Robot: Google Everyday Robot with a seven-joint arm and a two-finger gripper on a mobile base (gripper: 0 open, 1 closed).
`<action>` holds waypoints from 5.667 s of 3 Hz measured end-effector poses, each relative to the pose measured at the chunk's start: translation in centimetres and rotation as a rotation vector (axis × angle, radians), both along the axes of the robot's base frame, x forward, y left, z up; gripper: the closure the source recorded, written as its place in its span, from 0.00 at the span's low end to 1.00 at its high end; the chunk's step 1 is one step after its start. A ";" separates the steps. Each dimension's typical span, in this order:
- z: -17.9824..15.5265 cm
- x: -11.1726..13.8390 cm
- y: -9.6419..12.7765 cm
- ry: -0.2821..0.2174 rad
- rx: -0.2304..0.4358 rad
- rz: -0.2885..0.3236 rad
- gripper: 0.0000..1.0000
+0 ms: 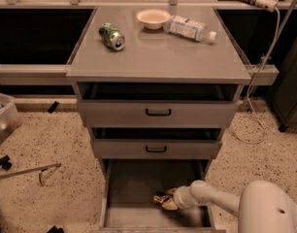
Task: Pick orange can from bottom drawer and place on counter
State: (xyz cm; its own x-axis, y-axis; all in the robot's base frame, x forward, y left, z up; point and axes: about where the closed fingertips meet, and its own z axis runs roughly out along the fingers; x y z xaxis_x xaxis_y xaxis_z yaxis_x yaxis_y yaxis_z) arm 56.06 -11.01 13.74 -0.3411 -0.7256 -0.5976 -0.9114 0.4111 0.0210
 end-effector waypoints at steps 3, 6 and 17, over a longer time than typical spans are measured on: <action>16.9 0.8 -2.1 -0.190 0.035 -0.023 1.00; 30.8 -1.7 -4.5 -0.210 0.048 -0.032 1.00; 82.6 5.2 -6.0 -0.742 0.056 0.104 1.00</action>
Offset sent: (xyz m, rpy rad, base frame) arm 0.0008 -0.0362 0.2720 0.0568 -0.2397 -0.0581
